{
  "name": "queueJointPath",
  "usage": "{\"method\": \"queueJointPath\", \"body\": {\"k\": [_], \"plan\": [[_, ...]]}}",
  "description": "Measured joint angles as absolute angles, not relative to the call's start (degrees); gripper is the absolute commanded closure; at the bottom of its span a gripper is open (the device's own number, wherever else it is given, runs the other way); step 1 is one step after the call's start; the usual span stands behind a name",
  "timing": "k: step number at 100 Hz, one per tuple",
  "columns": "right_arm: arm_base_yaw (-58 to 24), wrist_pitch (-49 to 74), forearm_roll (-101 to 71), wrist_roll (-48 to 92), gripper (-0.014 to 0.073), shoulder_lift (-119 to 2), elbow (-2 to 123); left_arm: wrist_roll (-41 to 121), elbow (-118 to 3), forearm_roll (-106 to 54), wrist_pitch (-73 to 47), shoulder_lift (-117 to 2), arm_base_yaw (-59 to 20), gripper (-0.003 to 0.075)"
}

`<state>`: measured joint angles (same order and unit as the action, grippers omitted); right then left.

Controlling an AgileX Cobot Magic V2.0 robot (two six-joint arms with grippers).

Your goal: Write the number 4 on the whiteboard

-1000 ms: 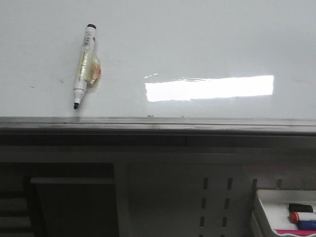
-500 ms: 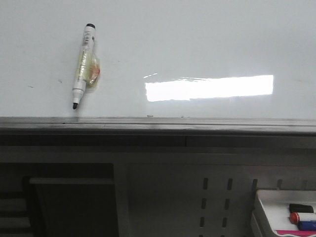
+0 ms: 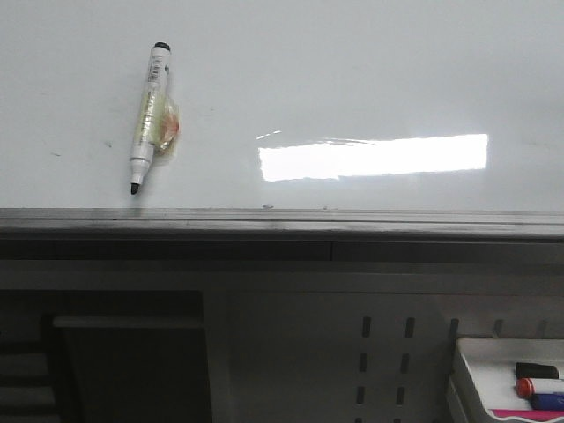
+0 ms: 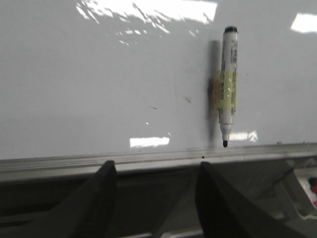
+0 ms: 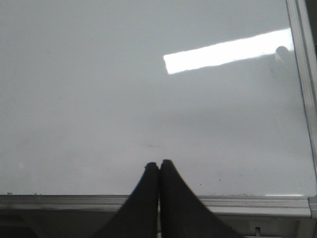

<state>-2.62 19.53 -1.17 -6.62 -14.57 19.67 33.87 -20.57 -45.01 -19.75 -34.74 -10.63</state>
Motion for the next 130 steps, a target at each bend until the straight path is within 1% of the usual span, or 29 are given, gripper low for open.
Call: {"method": "queueJointPath", "body": {"k": [5,15,20,25,39,58,89,103,108,117,122,126,129,130], "plan": [[-2.6,19.5,-1.2,-5.5,0.051,-15.3,19.9,35.6,-21.6,-45.0,-19.8,-37.8,-12.5,0.0318],[-3.4,18.4,-1.1,-3.4,0.0302,-16.0,20.2,37.7,-23.5,-45.0,-18.3,-43.6,-16.8,0.0318],[-4.3,17.7,-1.0,-3.0,0.0228,-16.1,20.2,38.1,-24.6,-45.4,-16.8,-46.3,-18.9,0.0318],[-5.4,17.2,-1.0,-2.7,0.019,-16.1,20.2,38.3,-26.0,-46.0,-15.0,-49.0,-21.1,0.0318],[-7.7,17.1,-1.0,-2.4,0.0189,-16.2,20.2,38.6,-30.2,-48.1,-10.0,-56.6,-25.4,0.0338],[-8.2,17.1,-1.0,-2.4,0.0189,-16.2,20.2,38.6,-35.8,-49.2,-8.0,-65.9,-28.8,0.0373],[-8.2,17.1,-1.0,-2.3,0.0189,-16.2,20.2,38.6,-40.9,-55.6,-4.7,-77.2,-29.3,0.0373],[-8.2,17.1,-1.2,-2.3,0.0189,-16.2,20.2,38.6,-42.1,-56.1,-4.9,-79.3,-29.6,0.0374],[-8.2,17.1,-1.2,-2.3,0.0189,-16.2,20.2,38.6,-42.2,-56.3,-4.9,-79.5,-29.6,0.0385],[-8.2,17.1,-1.2,-2.3,0.0189,-16.2,20.2,38.6,-42.3,-56.4,-4.9,-79.9,-29.7,0.0454],[-8.2,17.1,-1.2,-2.3,0.0189,-16.2,20.2,38.6,-42.3,-56.4,-5.0,-80.0,-29.7,0.0519],[-8.2,17.1,-1.2,-2.3,0.0189,-16.2,20.2,38.6,-42.3,-56.4,-5.1,-80.1,-29.7,0.0592],[-8.2,17.1,-1.2,-2.3,0.0189,-16.2,20.2,38.6,-42.3,-56.5,-5.4,-80.2,-29.7,0.0625],[-8.2,17.1,-1.2,-2.3,0.0189,-16.2,20.2,38.6,-42.3,-56.5,-5.6,-80.2,-29.7,0.0647]]}}
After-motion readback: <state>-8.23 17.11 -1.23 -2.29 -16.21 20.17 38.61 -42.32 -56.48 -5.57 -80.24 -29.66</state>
